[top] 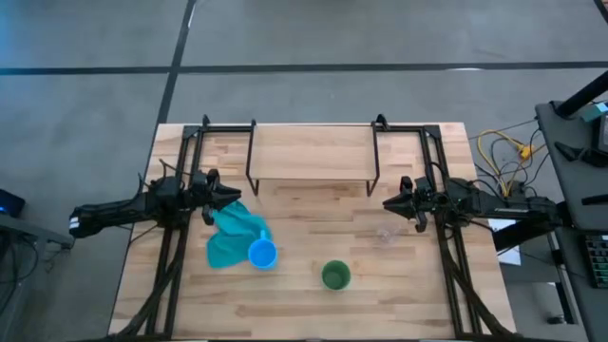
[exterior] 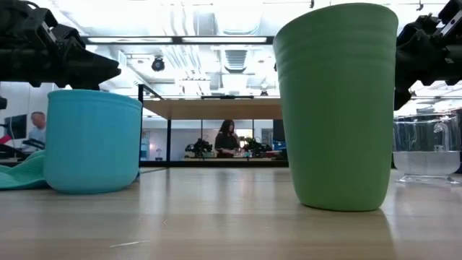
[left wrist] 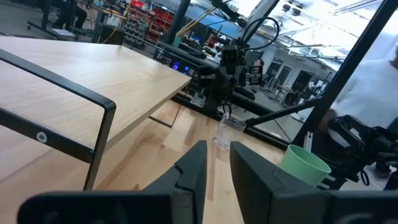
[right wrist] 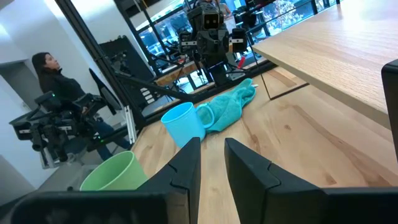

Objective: Stack small to large cups/mugs on shelf

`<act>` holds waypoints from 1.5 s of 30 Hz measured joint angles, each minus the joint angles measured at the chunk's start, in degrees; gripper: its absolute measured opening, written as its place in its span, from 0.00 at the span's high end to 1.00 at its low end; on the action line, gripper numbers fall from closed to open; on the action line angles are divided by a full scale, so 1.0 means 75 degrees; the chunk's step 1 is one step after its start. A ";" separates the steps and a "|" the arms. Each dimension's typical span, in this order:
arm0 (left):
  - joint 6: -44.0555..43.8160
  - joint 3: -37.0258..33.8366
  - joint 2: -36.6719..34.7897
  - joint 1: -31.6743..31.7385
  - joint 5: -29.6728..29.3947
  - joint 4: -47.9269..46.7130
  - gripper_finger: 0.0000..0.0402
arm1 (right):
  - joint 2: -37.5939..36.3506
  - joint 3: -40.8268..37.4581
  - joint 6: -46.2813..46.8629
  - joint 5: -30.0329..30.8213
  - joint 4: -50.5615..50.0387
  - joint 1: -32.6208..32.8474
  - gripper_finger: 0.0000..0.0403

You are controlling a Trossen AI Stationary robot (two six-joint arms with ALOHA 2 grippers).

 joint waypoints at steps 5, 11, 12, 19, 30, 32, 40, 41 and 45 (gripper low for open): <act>0.0000 0.0000 0.0002 0.0000 0.0000 0.0003 0.86 | -0.0003 0.0000 0.0000 -0.0001 0.0000 0.0001 0.83; -0.0002 0.0000 0.0000 0.0000 0.0000 0.0003 0.86 | -0.0003 0.0003 0.0000 0.0000 0.0000 0.0003 0.83; 0.0000 0.0000 0.0001 0.0000 -0.0003 0.0003 0.86 | 0.0000 0.0000 0.0000 0.0000 0.0000 0.0002 0.83; 0.0000 0.0000 0.0000 0.0000 -0.0001 0.0003 0.86 | 0.0000 0.0000 0.0000 -0.0003 0.0000 0.0003 0.83; 0.0000 0.0000 -0.0001 0.0000 0.0000 0.0002 0.86 | -0.0001 0.0000 0.0000 0.0001 0.0005 0.0003 0.83; 0.0000 0.0000 -0.0001 0.0000 -0.0001 0.0000 0.86 | 0.0000 0.0000 0.0000 0.0015 0.0088 0.0003 0.83; 0.0798 0.0000 0.0002 0.0000 -0.0009 0.0000 0.86 | 0.0000 0.0000 0.0002 0.0022 0.0488 0.0000 0.83; 0.1271 0.0000 0.0002 0.0000 -0.0009 0.0000 0.86 | -0.0002 0.0000 0.0000 0.0049 0.0497 0.0000 0.83; 0.3231 0.0000 0.0001 0.0000 -0.0012 0.0000 0.86 | 0.0005 -0.0003 0.0022 0.0373 0.0750 -0.0001 0.83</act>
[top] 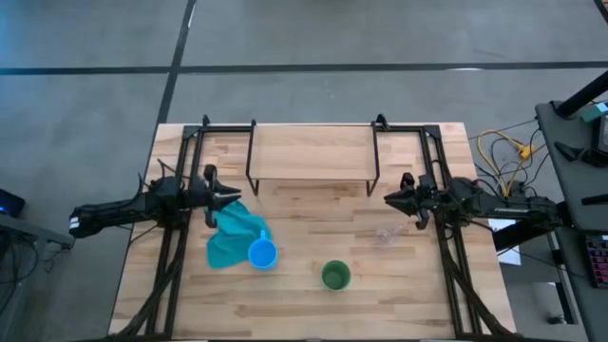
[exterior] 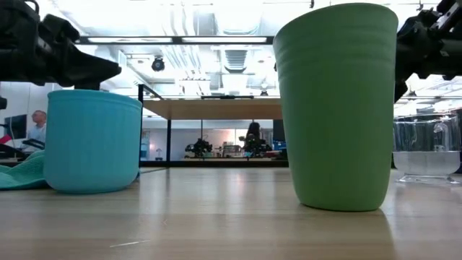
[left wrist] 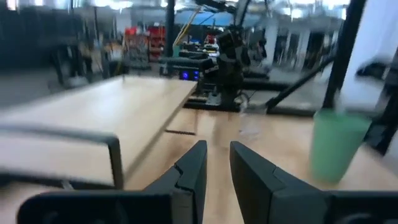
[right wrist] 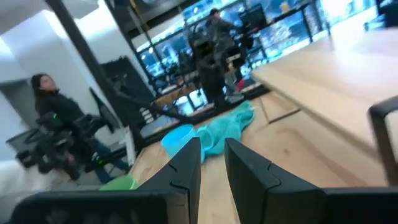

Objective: Stack small to large cups/mugs on shelf
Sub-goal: Put the transparent mug on the shelf

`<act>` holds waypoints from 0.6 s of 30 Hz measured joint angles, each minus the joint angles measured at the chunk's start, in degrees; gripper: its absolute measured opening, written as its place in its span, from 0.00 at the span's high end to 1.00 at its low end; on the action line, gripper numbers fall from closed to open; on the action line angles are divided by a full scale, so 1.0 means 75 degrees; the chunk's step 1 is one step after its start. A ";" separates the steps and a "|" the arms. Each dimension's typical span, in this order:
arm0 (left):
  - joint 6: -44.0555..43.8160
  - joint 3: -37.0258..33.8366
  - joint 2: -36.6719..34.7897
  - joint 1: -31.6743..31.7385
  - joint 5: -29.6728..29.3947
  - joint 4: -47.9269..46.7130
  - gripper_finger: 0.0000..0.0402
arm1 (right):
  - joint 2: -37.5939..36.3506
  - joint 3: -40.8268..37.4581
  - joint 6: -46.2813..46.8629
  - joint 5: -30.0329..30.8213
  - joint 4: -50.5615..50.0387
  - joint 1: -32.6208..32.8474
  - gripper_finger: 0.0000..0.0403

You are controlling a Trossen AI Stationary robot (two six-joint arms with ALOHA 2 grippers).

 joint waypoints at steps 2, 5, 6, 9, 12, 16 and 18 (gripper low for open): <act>0.1051 0.0000 -0.0005 0.0000 0.0000 0.0000 0.86 | -0.0008 0.0009 0.0132 -0.0113 0.0223 0.0003 0.83; 0.2287 0.0000 0.0001 0.0000 -0.0026 0.0063 0.86 | 0.0062 0.0393 0.0485 -0.0583 0.0159 0.0001 0.83; 0.2436 0.0000 0.0001 0.0000 -0.0031 0.0214 0.86 | 0.0104 0.0645 0.0590 -0.0640 0.0050 0.0004 0.83; 0.2076 0.0011 0.0001 0.0000 -0.0039 0.0940 0.86 | 0.0350 0.1667 0.0365 -0.0643 -0.1058 0.0004 0.83; 0.1296 0.0181 0.0008 0.0000 -0.0304 0.1245 0.86 | 0.0881 0.3013 -0.0337 -0.0598 -0.2841 0.0004 0.83; 0.0980 0.0711 0.0003 0.0000 -0.0612 0.1323 0.86 | 0.2089 0.4759 -0.1166 -0.0577 -0.5317 0.0004 0.83; 0.0976 0.0949 0.0083 0.0000 -0.0697 0.1107 0.86 | 0.2788 0.5528 -0.1462 -0.0577 -0.6367 0.0004 0.83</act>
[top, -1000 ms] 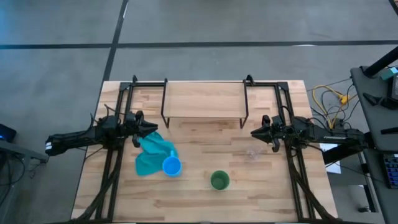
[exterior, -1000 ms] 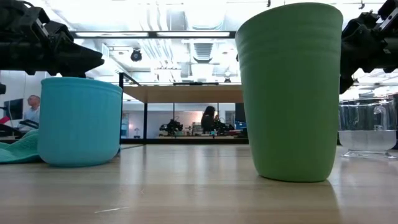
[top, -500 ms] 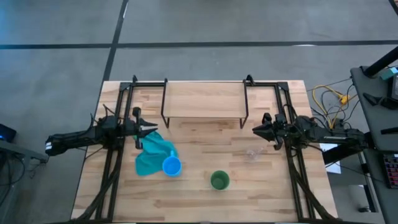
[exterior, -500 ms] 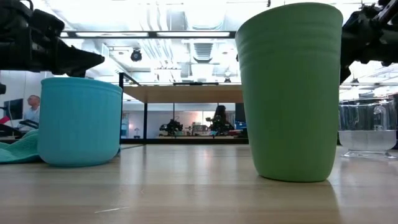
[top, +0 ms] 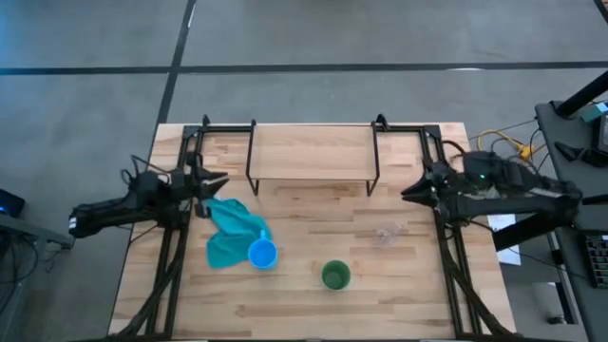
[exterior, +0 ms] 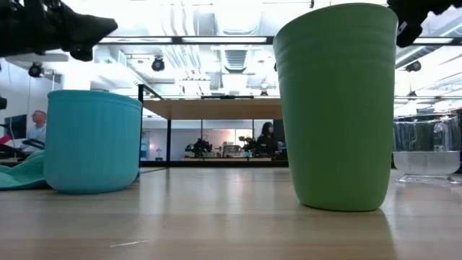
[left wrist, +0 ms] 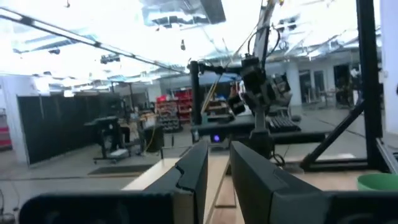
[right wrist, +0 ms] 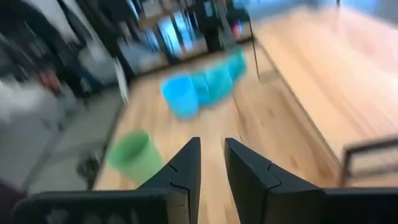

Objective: Stack small to large cups/mugs on shelf
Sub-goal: Put the transparent mug on the shelf

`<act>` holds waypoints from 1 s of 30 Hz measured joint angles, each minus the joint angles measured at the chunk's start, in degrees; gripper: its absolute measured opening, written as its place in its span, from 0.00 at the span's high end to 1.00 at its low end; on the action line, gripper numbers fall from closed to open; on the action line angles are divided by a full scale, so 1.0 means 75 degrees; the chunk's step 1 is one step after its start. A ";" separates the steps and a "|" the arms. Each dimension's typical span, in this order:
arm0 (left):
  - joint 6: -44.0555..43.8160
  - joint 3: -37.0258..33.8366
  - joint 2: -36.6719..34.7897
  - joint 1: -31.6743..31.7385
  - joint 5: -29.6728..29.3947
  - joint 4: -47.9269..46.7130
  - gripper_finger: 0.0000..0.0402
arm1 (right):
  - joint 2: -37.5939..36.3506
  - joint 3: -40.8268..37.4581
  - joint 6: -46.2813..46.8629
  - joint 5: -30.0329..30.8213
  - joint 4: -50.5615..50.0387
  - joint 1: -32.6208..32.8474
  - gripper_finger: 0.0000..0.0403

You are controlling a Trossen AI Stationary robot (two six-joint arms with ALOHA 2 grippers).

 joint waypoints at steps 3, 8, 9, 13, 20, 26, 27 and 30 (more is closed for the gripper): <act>-0.0009 0.0421 0.0196 0.0000 -0.0081 -0.0593 0.86 | 0.1117 0.0921 -0.0186 0.0000 -0.1443 0.0000 0.83; -0.0013 0.1184 0.0863 0.0000 -0.0081 -0.1663 0.86 | 0.2921 0.1887 -0.0430 -0.0002 -0.3350 0.0000 0.83; -0.0013 0.1363 0.1042 0.0000 -0.0081 -0.1785 0.86 | 0.3263 0.1998 -0.0442 -0.0003 -0.3584 0.0000 0.83; -0.0025 0.2039 0.1729 0.0000 -0.0078 -0.1801 0.86 | 0.4403 0.2347 -0.0345 -0.0028 -0.4037 0.0000 0.83; -0.0249 0.3112 0.2249 0.0000 -0.0074 -0.1778 0.86 | 0.5818 0.3322 -0.0253 -0.0060 -0.4039 0.0000 0.83; -0.1344 0.3530 0.2115 0.0000 -0.0069 -0.1798 0.86 | 0.6702 0.4279 -0.0244 -0.0006 -0.4108 0.0000 0.83; -0.1503 0.3561 0.2070 0.0000 -0.0066 -0.1795 0.86 | 0.6826 0.4398 -0.0205 -0.0006 -0.4215 0.0000 0.83; -0.1565 0.3562 0.1865 0.0000 -0.0066 -0.1793 0.86 | 0.7210 0.4642 0.0043 -0.0003 -0.4935 -0.0002 0.83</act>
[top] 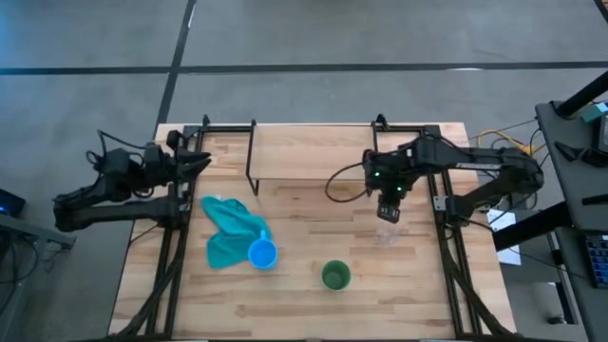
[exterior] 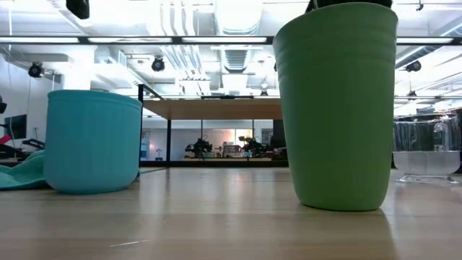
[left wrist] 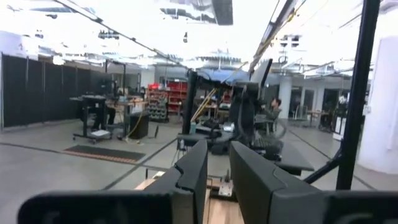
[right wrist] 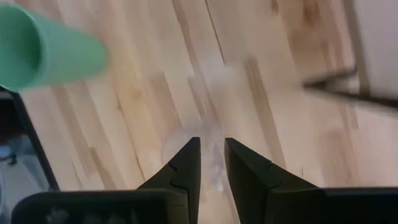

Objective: Stack small to large cups/mugs on shelf
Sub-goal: Put the transparent mug on the shelf

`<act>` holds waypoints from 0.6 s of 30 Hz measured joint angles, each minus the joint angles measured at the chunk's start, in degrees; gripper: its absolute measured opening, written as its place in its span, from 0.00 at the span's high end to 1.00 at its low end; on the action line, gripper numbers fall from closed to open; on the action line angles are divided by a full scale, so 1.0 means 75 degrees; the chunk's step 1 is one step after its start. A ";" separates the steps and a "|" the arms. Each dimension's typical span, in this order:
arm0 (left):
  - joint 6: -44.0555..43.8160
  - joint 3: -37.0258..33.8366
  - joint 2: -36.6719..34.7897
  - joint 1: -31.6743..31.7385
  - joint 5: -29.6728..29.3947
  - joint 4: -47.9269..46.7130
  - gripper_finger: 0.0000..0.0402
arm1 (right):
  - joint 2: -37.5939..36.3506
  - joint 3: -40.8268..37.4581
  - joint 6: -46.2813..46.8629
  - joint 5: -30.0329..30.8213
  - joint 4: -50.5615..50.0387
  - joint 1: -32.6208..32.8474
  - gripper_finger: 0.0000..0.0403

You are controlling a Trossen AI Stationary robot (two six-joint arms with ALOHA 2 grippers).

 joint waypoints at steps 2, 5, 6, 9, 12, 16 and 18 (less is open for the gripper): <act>0.0243 -0.0075 -0.0123 0.0000 0.0001 -0.0002 0.86 | 0.0189 0.0048 0.0212 -0.0003 -0.0399 0.0002 0.82; 0.0754 -0.0179 -0.0262 0.0000 0.0006 -0.0212 0.86 | 0.0327 0.0001 0.0445 -0.0003 -0.0750 0.0002 0.79; 0.0770 -0.0199 -0.0280 0.0000 0.0009 -0.0338 0.86 | 0.0340 -0.0067 0.0535 -0.0006 -0.0756 0.0001 0.77; 0.0742 -0.0209 -0.0291 0.0000 0.0008 -0.0767 0.86 | 0.0342 -0.0249 0.0840 -0.0008 -0.0726 0.0002 0.72; 0.0739 -0.0195 -0.0246 0.0000 0.0053 -0.0855 0.86 | 0.0342 -0.0325 0.1083 -0.0009 -0.0733 0.0002 0.68; 0.0739 -0.0195 -0.0243 0.0000 0.0061 -0.0765 0.86 | 0.0344 -0.0353 0.1080 -0.0009 -0.0703 0.0032 0.65; 0.0736 -0.0195 -0.0257 0.0000 0.0065 -0.0794 0.86 | 0.0343 -0.0392 0.1077 -0.0016 -0.0679 0.0078 0.64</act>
